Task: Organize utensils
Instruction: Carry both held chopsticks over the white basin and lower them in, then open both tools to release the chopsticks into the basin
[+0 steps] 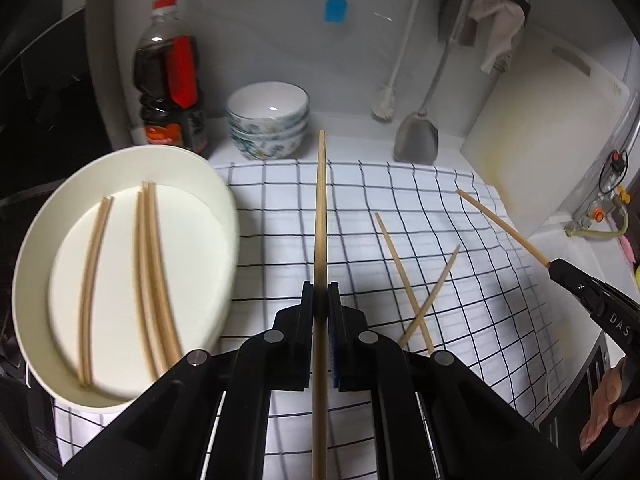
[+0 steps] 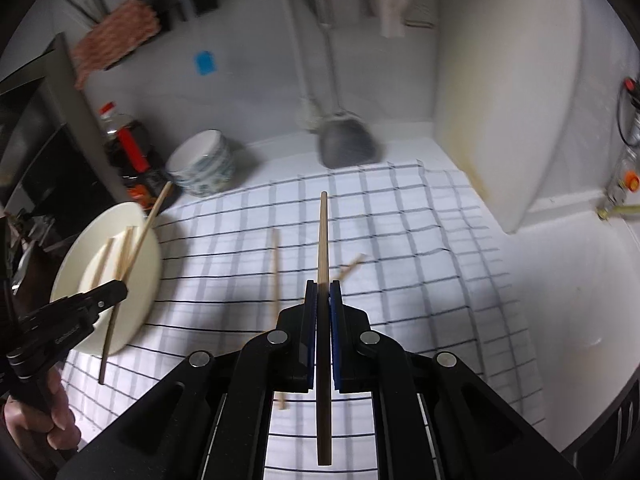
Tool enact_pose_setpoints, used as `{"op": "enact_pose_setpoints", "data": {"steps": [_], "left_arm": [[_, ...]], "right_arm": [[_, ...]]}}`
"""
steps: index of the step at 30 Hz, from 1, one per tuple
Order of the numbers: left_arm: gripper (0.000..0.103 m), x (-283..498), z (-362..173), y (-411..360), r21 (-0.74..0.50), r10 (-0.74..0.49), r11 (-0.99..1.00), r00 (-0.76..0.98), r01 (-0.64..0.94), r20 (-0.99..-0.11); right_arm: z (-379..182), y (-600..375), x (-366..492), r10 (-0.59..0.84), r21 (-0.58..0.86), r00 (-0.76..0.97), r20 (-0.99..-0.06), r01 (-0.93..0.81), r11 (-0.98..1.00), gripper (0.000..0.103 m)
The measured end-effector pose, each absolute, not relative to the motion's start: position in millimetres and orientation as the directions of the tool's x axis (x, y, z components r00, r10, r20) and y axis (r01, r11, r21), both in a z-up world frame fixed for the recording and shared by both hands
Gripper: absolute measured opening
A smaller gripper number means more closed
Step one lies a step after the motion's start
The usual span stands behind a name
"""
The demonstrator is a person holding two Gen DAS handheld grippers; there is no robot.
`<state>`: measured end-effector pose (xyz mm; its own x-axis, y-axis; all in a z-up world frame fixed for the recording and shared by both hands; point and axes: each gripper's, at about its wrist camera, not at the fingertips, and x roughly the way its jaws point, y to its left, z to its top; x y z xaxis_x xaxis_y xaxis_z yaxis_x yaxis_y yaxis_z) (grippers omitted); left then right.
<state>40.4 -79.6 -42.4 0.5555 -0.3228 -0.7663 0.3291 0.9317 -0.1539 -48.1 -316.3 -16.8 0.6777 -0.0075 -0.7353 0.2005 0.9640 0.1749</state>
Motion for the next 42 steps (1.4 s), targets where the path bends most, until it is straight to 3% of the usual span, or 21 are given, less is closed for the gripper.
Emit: {"op": "enact_pose_setpoints", "data": {"steps": [11,22,42], "left_arm": [[0.007,42,-20,10,-0.145,-0.253,0.965,0.620,0.219,-0.743],[0.007,58,-46,94,-0.137,-0.156,0.987,0.598,0.079,-0.786],[0.008,115,-92,127,-0.130,-0.134,0.991,0.513,0.043,-0.848]], "right_arm": [[11,-214,-1,0.148,0.198,0.704,-0.694,-0.011,0.980,0.006],[-8,-95,59,0.288,0.202,0.626,-0.725,-0.206,0.957,0.006],[-59,-34,122,0.267,0.195,0.537,-0.800,-0.188,0.963,0.006]]}}
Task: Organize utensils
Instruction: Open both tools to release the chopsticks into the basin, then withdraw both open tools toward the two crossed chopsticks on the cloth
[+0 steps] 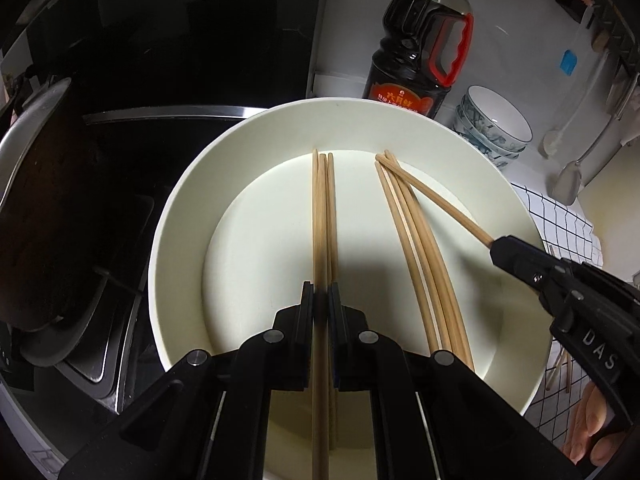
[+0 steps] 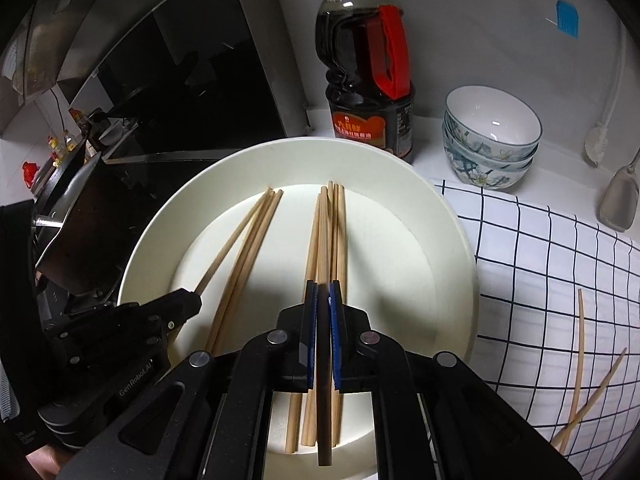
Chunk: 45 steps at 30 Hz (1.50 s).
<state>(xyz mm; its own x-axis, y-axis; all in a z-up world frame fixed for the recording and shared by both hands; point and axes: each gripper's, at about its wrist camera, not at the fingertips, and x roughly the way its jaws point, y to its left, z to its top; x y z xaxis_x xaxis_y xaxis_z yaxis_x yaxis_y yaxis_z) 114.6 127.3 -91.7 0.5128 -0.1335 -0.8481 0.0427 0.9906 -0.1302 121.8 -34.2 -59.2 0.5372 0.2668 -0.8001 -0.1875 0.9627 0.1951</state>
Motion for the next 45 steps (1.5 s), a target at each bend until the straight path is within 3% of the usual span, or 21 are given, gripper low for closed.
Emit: {"op": "enact_pose_setpoints", "data": {"steps": [3,4,7,8,10,17,20,24,45], "left_arm": [[0.009,119,-94,130,-0.140,-0.136,0.990,0.492,0.030,-0.860],[0.018,120,-94,132,-0.139,-0.130,0.990,0.486,0.018,-0.864],[0.058,116,-88,140,-0.115,-0.086,0.993,0.503,-0.028,-0.860],[0.062,114,-85,142,-0.111,-0.076,0.993,0.514,-0.038,-0.855],[0.063,110,-79,147,-0.112,-0.070,0.992,0.523,-0.050,-0.850],[0.082,95,-62,155,-0.089,-0.025,0.992,0.547,-0.092,-0.837],[0.093,87,-57,154,-0.086,-0.010,0.990,0.550,-0.112,-0.835],[0.093,77,-53,150,-0.103,-0.022,0.988,0.550,-0.116,-0.835],[0.095,38,-30,82,-0.086,-0.081,0.996,0.574,0.018,-0.815]], "right_arm": [[-63,-35,124,0.264,0.194,0.521,-0.812,-0.186,0.963,0.006],[-64,-36,125,0.256,0.190,0.516,-0.818,-0.179,0.965,0.007],[-62,-40,122,0.244,0.181,0.526,-0.815,-0.168,0.969,0.016],[-60,-42,121,0.242,0.181,0.531,-0.812,-0.166,0.969,0.022],[-56,-45,116,0.239,0.178,0.540,-0.807,-0.162,0.971,0.031],[-47,-53,97,0.243,0.177,0.552,-0.798,-0.170,0.969,0.055],[-42,-58,85,0.243,0.177,0.554,-0.796,-0.171,0.969,0.057],[-38,-68,69,0.242,0.182,0.557,-0.794,-0.162,0.970,0.063],[-20,-139,7,0.205,0.219,0.592,-0.780,-0.049,0.974,0.068]]}}
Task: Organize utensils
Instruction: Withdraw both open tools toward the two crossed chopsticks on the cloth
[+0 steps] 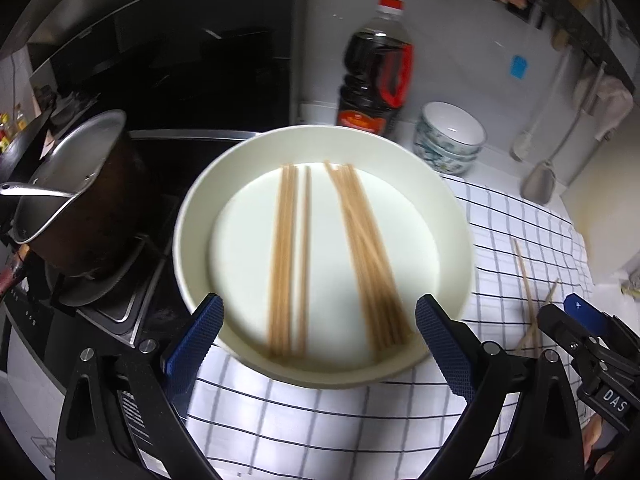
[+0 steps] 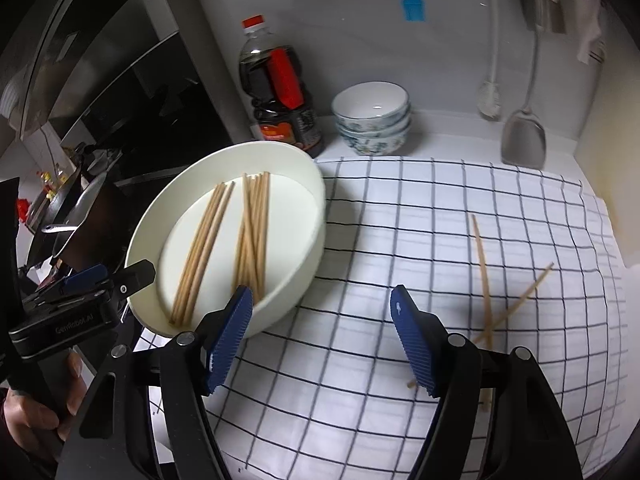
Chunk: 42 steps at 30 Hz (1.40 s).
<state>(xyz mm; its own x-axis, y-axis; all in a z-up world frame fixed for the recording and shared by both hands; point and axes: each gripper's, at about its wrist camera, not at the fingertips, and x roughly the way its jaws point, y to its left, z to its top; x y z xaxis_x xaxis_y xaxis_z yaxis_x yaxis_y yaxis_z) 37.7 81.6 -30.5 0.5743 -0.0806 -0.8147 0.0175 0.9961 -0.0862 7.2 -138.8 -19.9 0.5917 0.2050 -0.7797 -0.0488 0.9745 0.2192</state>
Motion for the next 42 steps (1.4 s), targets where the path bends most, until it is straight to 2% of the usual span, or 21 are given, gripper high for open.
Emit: {"op": "enact_pose_setpoints", "data": {"steps": [18,24,33,42], "left_arm": [[0.095,23,-53,-40,-0.111,-0.248,0.953,0.516,0.282,-0.820],[0.095,22,-65,-50,-0.105,-0.238,0.954,0.494,0.281,-0.837],[0.095,22,-77,-38,-0.101,-0.207,0.966,0.482,0.237,-0.851],[0.095,20,-77,-32,-0.103,-0.208,0.967,0.492,0.232,-0.846]], "right_arm": [[-69,-259,-46,0.023,0.193,0.536,-0.844,0.263,0.945,0.068],[-98,-270,-42,0.013,0.189,0.500,-0.866,0.303,0.934,0.068],[-120,-244,-24,0.041,0.189,0.485,-0.873,0.260,0.947,0.068],[-134,-225,-4,-0.055,0.072,0.455,-0.889,0.257,0.964,0.068]]}}
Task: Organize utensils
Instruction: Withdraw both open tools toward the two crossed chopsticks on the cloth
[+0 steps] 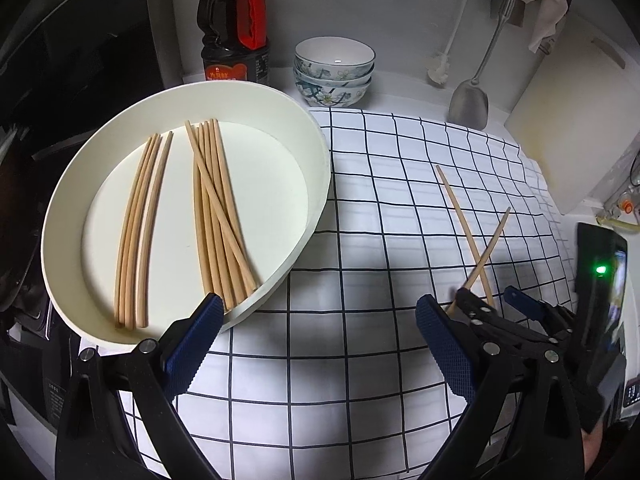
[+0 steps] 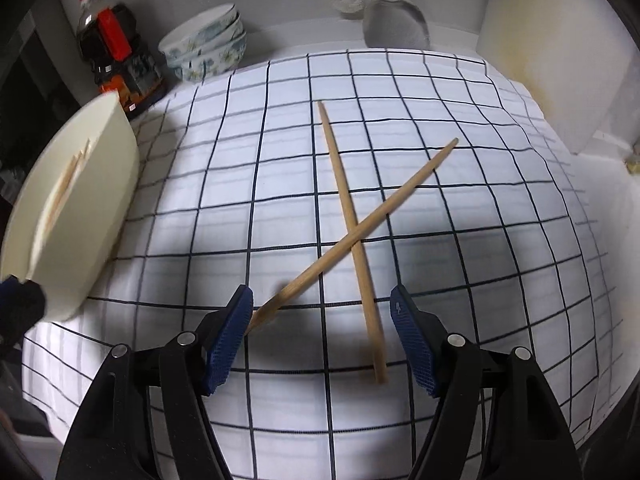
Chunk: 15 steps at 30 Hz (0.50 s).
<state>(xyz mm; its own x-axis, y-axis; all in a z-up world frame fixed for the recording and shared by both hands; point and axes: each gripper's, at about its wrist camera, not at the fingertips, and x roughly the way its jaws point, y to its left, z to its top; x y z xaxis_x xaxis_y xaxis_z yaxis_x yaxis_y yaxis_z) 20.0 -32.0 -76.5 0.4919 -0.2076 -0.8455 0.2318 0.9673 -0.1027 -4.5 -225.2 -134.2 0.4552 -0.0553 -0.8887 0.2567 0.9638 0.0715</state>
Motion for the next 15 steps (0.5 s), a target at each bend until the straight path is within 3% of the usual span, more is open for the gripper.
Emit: {"op": "enact_pose_setpoints", "data": {"steps": [3,15], "left_arm": [[0.095,18,-73,-35,-0.110,-0.223,0.963,0.503,0.244,-0.835],[0.095,15,-76,-80,-0.136,-0.289,0.937,0.497,0.321,-0.818]], "right_arm": [[-141,-220,0,-0.120,-0.015,0.432,-0.894,0.239,0.971,0.068],[-139,-279,-28,-0.186,-0.041,0.441,-0.878,0.319,0.947,0.068]]}}
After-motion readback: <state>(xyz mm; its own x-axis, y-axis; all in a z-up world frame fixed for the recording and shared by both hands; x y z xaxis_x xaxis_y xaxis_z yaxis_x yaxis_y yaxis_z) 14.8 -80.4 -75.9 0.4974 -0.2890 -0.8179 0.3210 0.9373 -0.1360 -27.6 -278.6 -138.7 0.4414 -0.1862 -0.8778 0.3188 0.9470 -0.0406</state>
